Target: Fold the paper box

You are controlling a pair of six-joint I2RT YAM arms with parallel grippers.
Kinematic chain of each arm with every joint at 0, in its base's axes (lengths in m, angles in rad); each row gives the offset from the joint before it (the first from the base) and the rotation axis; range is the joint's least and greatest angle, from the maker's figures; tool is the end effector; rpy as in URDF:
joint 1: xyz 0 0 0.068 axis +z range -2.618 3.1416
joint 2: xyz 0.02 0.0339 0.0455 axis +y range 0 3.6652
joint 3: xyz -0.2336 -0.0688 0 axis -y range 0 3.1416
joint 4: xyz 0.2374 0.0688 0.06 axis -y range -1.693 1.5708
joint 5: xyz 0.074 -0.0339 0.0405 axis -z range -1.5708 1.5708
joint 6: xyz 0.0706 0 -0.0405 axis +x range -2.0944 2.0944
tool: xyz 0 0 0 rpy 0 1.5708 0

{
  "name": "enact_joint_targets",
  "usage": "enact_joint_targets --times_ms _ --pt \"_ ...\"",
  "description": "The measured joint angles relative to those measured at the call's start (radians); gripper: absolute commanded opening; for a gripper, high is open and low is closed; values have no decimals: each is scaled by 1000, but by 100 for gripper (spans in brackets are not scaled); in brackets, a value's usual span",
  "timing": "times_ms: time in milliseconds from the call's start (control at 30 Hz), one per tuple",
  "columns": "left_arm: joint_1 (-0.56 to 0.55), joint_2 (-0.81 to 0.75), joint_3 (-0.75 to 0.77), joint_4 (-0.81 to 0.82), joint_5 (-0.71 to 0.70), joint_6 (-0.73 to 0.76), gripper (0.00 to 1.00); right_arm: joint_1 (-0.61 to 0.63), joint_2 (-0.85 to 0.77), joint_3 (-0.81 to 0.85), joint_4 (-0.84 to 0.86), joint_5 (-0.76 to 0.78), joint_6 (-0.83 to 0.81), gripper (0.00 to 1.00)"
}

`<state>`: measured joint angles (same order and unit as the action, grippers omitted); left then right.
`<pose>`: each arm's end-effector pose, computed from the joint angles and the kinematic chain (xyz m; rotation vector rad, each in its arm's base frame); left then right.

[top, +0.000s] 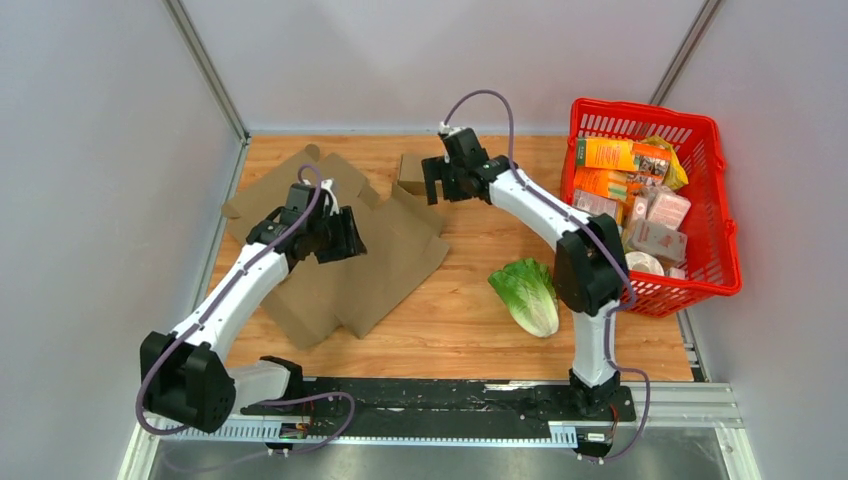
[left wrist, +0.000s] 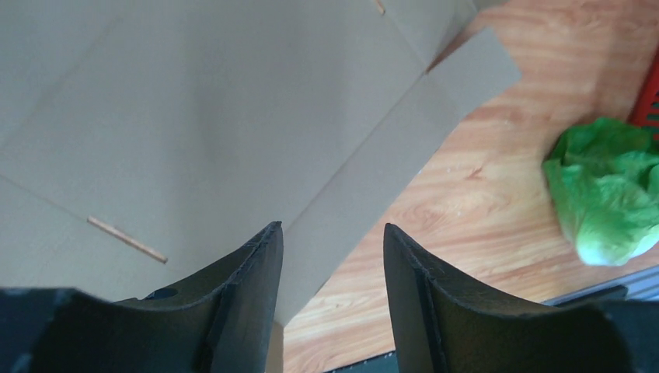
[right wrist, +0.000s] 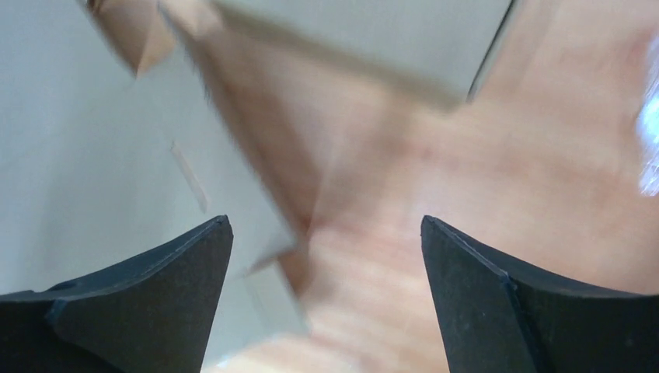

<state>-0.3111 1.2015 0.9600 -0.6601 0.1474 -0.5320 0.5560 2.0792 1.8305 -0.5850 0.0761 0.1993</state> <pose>0.2536 -0.0924 0.2200 -0.2150 2.5298 -0.5320 0.4068 0.2465 0.2104 -0.3939 2.3852 0.2587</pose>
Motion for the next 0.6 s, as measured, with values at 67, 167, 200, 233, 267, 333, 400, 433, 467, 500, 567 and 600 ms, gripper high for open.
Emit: enact_joint_targets --times_ms 67,167,200,233,267,333,400,433,467,500,567,600 --pt "21 15 11 22 20 3 59 17 -101 -147 30 -8 71 95" --pt "35 61 23 53 57 10 59 57 -261 -441 135 -62 200 84" --pt "36 78 24 62 73 11 59 72 -291 -514 170 -68 235 77" --pt "36 95 25 72 94 11 59 86 -308 -572 196 -68 266 75" --pt "36 114 25 85 116 11 58 101 -314 -612 218 -63 297 72" --pt "36 140 25 102 154 10 59 132 -314 -681 265 -48 374 63" --pt "36 153 25 117 184 10 58 165 -315 -745 320 -39 460 55" --pt "36 154 25 124 195 10 58 179 -315 -768 348 -38 498 55" --pt "36 154 25 131 204 9 58 195 -314 -795 380 -35 544 55" --pt "36 154 25 138 214 8 58 210 -314 -824 420 -32 602 56" --pt "36 154 25 148 229 6 58 234 -315 -875 501 -28 702 56" --pt "36 153 25 151 234 5 58 244 -317 -896 554 -21 761 55"
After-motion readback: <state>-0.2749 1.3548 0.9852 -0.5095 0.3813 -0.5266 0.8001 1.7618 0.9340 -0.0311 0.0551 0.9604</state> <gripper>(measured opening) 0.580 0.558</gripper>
